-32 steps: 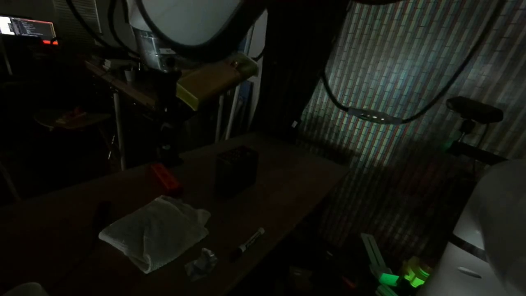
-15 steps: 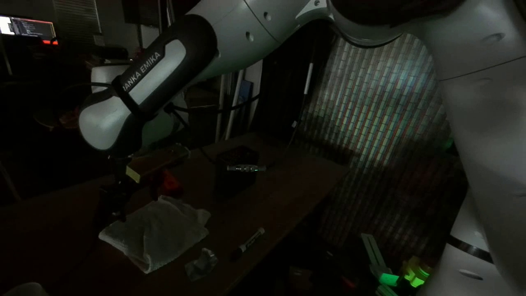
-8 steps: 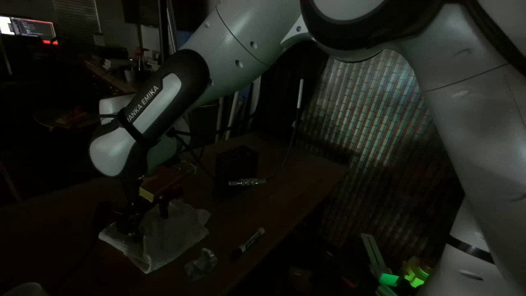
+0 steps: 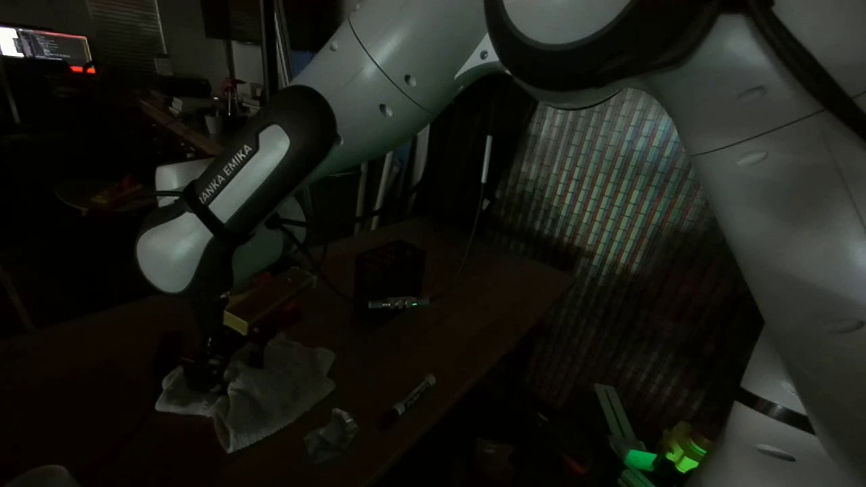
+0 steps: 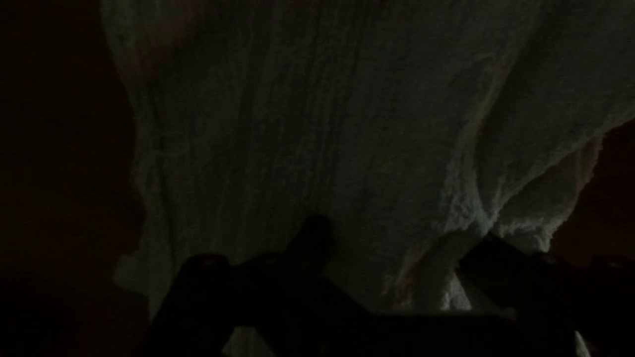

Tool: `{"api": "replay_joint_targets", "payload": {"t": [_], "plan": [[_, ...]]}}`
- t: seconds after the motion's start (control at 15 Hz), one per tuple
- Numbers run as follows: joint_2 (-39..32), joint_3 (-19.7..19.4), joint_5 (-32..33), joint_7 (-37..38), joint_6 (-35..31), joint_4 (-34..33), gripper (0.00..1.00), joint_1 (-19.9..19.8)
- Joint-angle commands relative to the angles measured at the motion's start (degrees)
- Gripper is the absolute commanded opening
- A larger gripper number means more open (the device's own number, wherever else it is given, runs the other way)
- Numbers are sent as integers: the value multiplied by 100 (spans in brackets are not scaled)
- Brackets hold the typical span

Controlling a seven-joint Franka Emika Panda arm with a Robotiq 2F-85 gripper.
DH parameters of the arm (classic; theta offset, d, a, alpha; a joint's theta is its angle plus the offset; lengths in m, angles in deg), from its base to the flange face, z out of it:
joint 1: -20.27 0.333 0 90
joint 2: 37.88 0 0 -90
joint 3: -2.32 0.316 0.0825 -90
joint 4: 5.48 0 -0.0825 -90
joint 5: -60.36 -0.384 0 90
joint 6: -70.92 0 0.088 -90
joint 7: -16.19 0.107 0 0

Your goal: Put the white towel in the basket.

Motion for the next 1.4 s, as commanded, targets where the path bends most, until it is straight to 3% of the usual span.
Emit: {"api": "replay_joint_targets", "payload": {"t": [0.0, 0.33, 0.87, 1.33], "plan": [[1, 46, -257, -62, -51, -37, 36, 92], [237, -3, -240, 16, -80, 189, 1, 129], [979, -327, 13, 472, -117, 614, 4, 235], [2061, -872, 735, 1283, 40, 1262, 4, 239]]}}
